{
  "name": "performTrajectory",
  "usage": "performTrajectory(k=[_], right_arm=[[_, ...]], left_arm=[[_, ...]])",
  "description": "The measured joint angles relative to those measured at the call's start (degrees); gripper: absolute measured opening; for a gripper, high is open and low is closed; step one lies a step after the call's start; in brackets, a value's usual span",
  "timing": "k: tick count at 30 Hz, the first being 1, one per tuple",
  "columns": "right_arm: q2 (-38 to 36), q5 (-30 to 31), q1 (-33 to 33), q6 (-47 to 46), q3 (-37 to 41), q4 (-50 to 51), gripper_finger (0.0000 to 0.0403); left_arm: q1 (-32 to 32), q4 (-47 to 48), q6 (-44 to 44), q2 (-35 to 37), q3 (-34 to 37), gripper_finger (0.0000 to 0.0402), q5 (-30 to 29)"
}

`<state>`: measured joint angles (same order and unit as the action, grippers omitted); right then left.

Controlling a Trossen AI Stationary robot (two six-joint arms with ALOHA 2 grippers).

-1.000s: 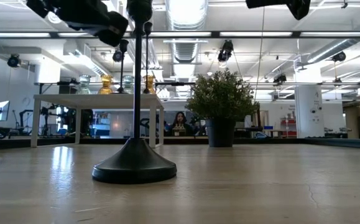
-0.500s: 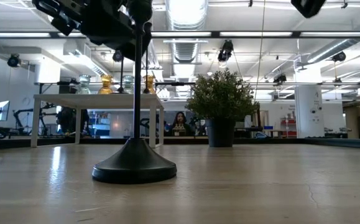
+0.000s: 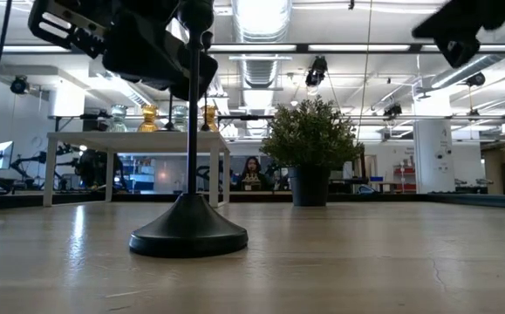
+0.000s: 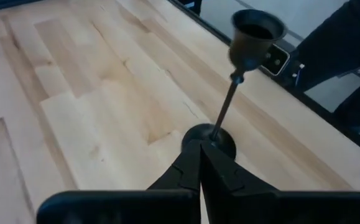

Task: Pick & Place candle stick holders
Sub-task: Put the small black candle holder on the shelf

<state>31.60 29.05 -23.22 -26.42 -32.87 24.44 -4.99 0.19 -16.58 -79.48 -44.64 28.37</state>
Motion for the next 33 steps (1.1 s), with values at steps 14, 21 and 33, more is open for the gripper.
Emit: performTrajectory(k=[14, 21, 33], right_arm=[[-1.0, 9.9, 0.0, 2.0, 7.1, 2.4, 0.0008], [-1.1, 9.9, 0.0, 2.0, 8.6, 2.4, 0.0008], [-1.1, 9.9, 0.0, 2.0, 8.7, 2.4, 0.0008]], left_arm=[[-2.9, -14.2, 7.4, -9.0, 0.0, 0.0016, 6.3], [-2.9, -20.2, 13.7, -14.1, 0.0, 0.0084, 11.1], [-3.0, -28.0, 15.7, -18.2, 0.0, 0.0151, 11.7]])
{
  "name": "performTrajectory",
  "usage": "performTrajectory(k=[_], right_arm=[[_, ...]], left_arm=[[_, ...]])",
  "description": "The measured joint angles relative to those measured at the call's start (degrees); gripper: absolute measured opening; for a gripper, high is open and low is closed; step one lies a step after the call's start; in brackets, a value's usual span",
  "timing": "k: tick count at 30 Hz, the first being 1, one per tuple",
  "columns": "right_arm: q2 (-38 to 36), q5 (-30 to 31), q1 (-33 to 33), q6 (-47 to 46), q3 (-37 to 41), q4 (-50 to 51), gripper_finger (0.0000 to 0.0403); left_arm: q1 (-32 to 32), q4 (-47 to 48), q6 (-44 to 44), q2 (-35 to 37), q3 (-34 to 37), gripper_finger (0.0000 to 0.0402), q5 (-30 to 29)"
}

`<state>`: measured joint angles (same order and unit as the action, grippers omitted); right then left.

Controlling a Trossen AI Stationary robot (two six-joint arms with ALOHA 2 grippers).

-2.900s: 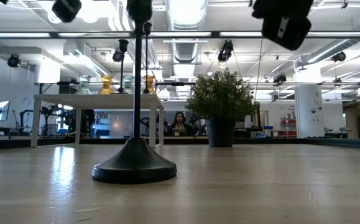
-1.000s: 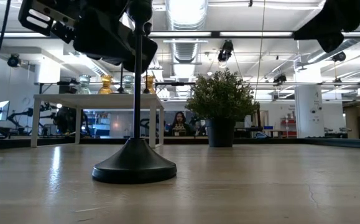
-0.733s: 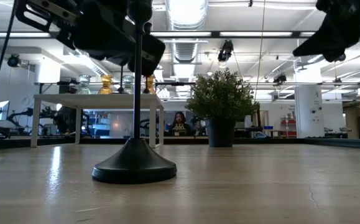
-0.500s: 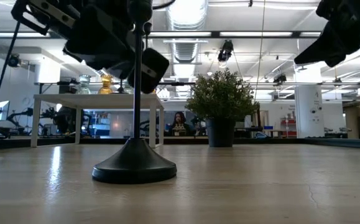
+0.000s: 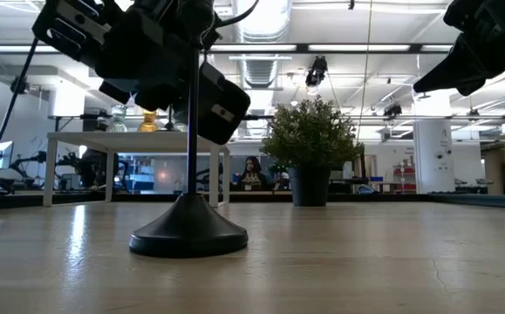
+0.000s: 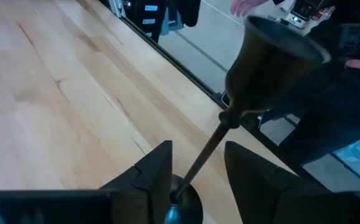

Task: Pick & Place candle stick holders
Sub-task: Put the small black candle holder on the shelf

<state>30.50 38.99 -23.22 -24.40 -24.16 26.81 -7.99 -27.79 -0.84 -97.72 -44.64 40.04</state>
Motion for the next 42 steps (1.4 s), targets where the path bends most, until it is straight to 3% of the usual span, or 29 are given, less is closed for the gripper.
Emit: performTrajectory(k=[35, 42], right_arm=[[0.0, 0.0, 0.0, 0.0, 0.0, 0.0, 0.0008], [0.0, 0.0, 0.0, 0.0, 0.0, 0.0, 0.0008]], left_arm=[[-1.9, -4.6, -0.8, -0.8, 0.0, 0.0149, -0.1], [-2.3, -4.8, -1.1, -0.8, 0.0, 0.0103, -0.1]])
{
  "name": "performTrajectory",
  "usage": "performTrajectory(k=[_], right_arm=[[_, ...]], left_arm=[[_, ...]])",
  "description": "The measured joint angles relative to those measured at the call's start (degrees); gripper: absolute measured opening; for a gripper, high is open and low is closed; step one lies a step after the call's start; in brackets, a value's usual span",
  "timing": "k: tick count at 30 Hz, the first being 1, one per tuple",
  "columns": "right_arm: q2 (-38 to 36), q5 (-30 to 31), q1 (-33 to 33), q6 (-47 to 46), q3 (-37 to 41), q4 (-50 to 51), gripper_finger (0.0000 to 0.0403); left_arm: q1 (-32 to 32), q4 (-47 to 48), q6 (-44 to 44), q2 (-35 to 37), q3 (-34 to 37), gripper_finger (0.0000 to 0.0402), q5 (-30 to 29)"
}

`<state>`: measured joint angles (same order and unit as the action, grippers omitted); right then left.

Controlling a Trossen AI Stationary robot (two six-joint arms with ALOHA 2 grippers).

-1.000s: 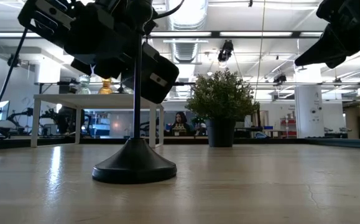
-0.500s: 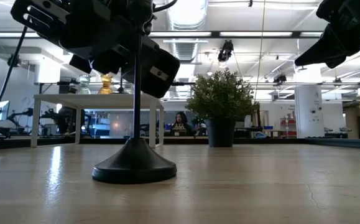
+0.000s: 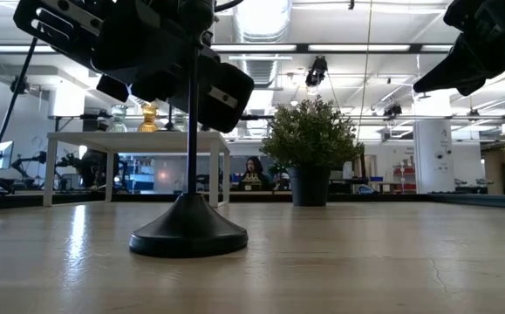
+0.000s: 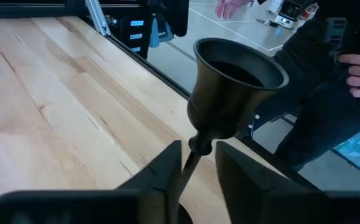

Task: Pick & Place candle stick holders
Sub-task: Put the small black candle holder on the shelf

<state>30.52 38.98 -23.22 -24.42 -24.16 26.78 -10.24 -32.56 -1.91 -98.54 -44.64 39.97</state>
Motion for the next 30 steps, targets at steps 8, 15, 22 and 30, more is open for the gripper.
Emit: performTrajectory(k=[8, 15, 22, 30], right_arm=[[0.0, 0.0, 0.0, 0.0, 0.0, 0.0, 0.0008], [0.0, 0.0, 0.0, 0.0, 0.0, 0.0, 0.0008], [0.0, 0.0, 0.0, 0.0, 0.0, 0.0, 0.0008], [0.0, 0.0, 0.0, 0.0, 0.0, 0.0, 0.0008]], left_arm=[[0.0, -0.4, -1.0, 0.0, -0.1, 0.0015, -0.1], [0.0, 0.3, 2.3, 1.6, 0.0, 0.0015, -0.8], [1.4, 4.0, 7.1, 11.5, 0.0, 0.0015, -3.2], [3.9, 28.8, 9.1, 35.0, 0.0, 0.0015, -31.0]])
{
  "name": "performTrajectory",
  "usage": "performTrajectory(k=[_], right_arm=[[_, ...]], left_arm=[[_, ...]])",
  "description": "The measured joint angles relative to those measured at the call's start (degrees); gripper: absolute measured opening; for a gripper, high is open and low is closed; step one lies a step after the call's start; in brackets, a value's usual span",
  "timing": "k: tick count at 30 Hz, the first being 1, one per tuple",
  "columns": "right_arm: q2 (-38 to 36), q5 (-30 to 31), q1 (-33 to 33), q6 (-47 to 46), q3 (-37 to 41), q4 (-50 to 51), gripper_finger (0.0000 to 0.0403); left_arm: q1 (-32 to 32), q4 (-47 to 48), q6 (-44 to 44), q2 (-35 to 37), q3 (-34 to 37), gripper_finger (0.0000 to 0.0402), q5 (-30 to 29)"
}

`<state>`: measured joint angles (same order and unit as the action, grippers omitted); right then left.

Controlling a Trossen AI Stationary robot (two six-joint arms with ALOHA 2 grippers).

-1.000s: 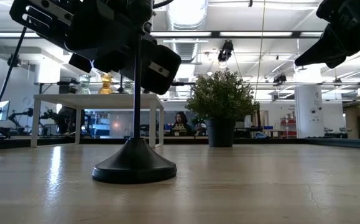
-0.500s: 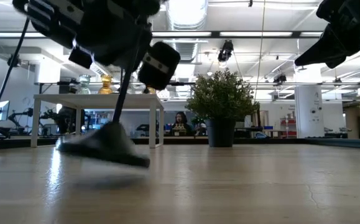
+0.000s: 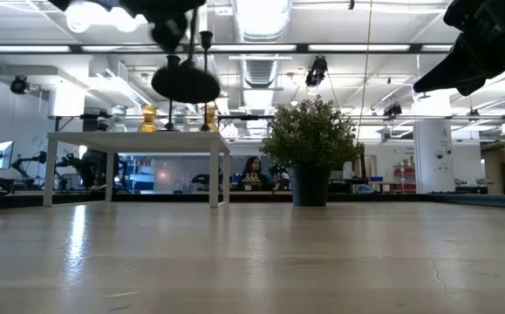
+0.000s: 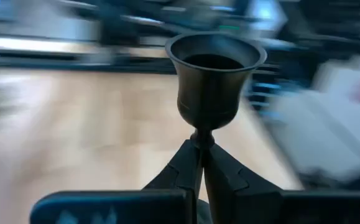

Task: Pick & Place candle stick holders
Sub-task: Put the small black candle holder on the shelf

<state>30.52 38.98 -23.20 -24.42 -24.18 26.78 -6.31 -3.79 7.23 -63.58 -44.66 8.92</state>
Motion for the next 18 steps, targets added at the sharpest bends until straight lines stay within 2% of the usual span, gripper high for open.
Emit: performTrajectory(k=[4, 9, 15, 18], right_arm=[[0.0, 0.0, 0.0, 0.0, 0.0, 0.0, 0.0008], [0.0, 0.0, 0.0, 0.0, 0.0, 0.0, 0.0008], [0.0, 0.0, 0.0, 0.0, 0.0, 0.0, 0.0008], [0.0, 0.0, 0.0, 0.0, 0.0, 0.0, 0.0008]], left_arm=[[0.8, 14.8, 3.2, 13.0, 0.0, 0.0015, -16.9], [1.6, 25.1, 4.5, 25.8, 0.0, 0.0015, -34.2], [2.5, 32.4, 6.7, 33.9, 0.0, 0.0015, -53.1], [3.4, 34.9, 7.0, 35.5, 0.0, 0.0015, -57.8]])
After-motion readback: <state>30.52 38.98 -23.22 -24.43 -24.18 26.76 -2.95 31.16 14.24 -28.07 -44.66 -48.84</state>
